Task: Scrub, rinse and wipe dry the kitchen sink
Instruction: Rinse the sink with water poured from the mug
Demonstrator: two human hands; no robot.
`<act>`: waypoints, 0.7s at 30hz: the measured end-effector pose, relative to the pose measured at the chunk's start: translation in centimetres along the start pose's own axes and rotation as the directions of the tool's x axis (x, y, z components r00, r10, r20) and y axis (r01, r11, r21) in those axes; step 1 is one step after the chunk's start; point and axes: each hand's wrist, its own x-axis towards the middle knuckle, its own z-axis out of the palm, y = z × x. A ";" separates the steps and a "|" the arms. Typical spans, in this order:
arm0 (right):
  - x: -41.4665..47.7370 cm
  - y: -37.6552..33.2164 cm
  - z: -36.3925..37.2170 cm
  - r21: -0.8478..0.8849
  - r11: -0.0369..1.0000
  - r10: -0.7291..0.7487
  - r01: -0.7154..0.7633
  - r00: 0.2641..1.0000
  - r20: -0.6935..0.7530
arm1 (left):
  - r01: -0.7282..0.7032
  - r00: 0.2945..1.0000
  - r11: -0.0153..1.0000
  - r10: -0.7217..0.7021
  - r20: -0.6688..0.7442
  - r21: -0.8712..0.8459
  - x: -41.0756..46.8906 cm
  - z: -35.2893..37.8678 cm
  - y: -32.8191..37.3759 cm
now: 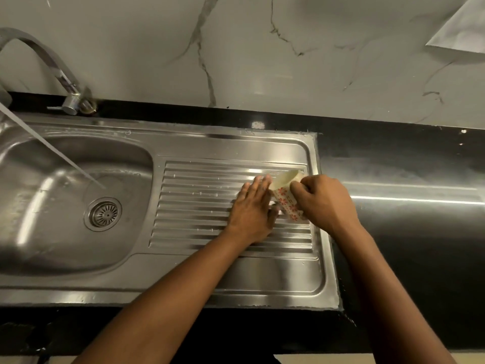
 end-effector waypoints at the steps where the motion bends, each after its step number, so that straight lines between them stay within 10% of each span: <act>1: 0.2 -0.3 0.1 -0.009 1.000 -0.025 0.025 1.000 0.008 | 0.050 0.999 0.999 -0.050 -0.020 -0.021 -0.3 -0.2 -0.6; 12: -0.3 1.8 -1.6 0.499 0.851 0.095 -0.163 0.983 0.158 | 0.472 0.881 0.881 -0.472 -0.023 0.002 -4.2 -2.3 -6.1; 21: 2.2 1.4 -1.9 -0.005 0.996 0.089 -0.089 0.995 -0.034 | -0.001 0.998 0.998 -0.004 0.069 0.064 3.2 -0.8 0.1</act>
